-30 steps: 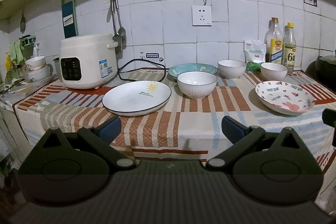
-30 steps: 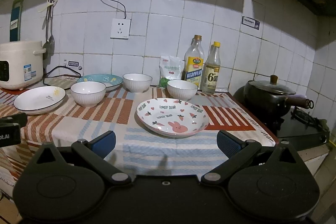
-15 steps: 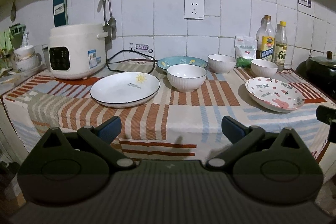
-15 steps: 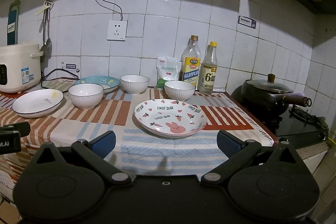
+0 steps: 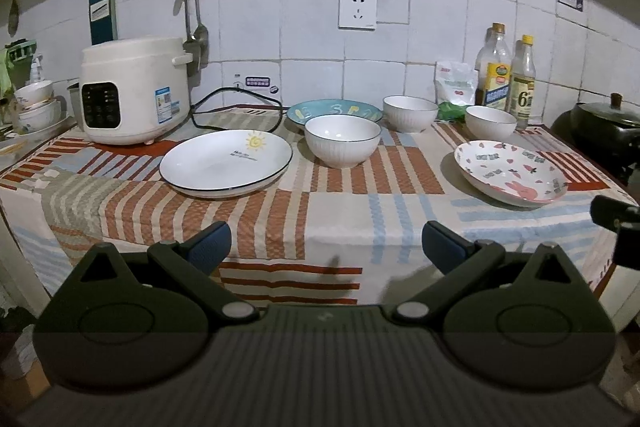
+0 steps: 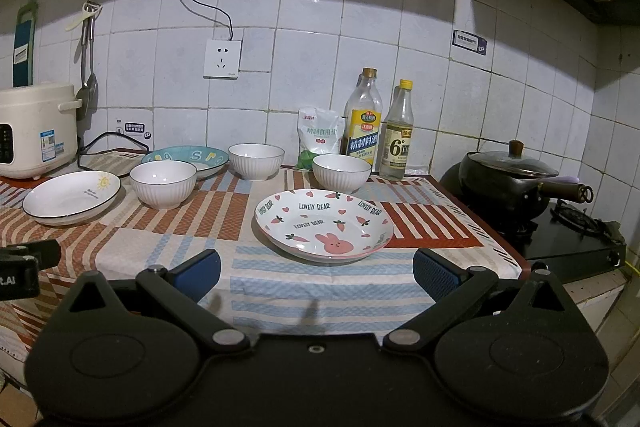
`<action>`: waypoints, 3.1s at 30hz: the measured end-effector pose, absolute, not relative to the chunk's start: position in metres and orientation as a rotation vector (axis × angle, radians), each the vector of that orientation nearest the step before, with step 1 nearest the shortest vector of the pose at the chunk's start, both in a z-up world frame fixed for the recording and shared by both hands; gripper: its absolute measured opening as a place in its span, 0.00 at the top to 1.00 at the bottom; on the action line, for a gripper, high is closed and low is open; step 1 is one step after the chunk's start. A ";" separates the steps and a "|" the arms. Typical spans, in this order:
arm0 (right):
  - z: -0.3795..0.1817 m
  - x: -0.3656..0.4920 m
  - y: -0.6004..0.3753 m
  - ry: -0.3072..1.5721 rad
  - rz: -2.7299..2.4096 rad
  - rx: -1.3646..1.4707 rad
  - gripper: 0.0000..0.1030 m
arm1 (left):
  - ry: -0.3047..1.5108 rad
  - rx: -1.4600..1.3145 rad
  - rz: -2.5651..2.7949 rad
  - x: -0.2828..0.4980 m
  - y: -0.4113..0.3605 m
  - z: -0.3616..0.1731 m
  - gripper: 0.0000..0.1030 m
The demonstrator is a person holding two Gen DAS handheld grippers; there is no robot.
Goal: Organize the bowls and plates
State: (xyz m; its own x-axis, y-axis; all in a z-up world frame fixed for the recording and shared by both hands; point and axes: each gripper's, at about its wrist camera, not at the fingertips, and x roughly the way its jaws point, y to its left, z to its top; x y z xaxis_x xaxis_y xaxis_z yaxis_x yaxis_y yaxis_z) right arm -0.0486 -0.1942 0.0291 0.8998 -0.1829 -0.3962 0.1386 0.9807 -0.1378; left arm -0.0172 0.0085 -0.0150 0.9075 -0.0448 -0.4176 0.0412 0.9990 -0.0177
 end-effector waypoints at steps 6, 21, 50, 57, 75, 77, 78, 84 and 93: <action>0.029 -0.049 -0.194 0.420 -0.166 -0.107 0.00 | 0.412 -0.001 -0.060 -0.023 0.007 -0.013 0.00; 0.028 -0.050 -0.194 0.419 -0.167 -0.105 0.00 | 0.424 -0.001 -0.108 -0.025 0.007 -0.011 0.00; 0.025 -0.030 -0.234 0.371 -0.094 -0.129 0.00 | 0.442 0.001 -0.154 0.016 0.002 0.003 0.00; 0.036 -0.020 -0.282 0.391 0.045 -0.105 0.00 | 0.492 0.024 -0.250 0.045 -0.015 0.021 0.01; 0.017 0.042 -0.330 0.567 0.185 -0.042 0.09 | 0.614 0.120 -0.347 0.110 -0.097 0.006 0.02; 0.010 0.052 -0.334 0.573 0.183 -0.040 0.11 | 0.620 0.121 -0.341 0.119 -0.103 -0.001 0.02; 0.006 0.057 -0.336 0.574 0.183 -0.040 0.12 | 0.626 0.122 -0.344 0.124 -0.106 -0.005 0.02; -0.010 0.090 -0.356 0.606 0.187 0.007 0.30 | 0.675 0.130 -0.367 0.162 -0.126 -0.031 0.12; -0.027 0.143 -0.389 0.726 0.174 0.111 0.37 | 0.725 0.094 -0.371 0.210 -0.137 -0.047 0.43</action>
State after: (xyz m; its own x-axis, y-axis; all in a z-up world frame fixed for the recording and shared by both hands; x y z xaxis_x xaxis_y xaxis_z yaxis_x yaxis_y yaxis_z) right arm 0.1434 -0.3894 -0.0274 0.7339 0.1968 -0.6501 -0.1199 0.9796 0.1612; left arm 0.2097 -0.1372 -0.0467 0.6866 -0.2992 -0.6626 0.3633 0.9306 -0.0437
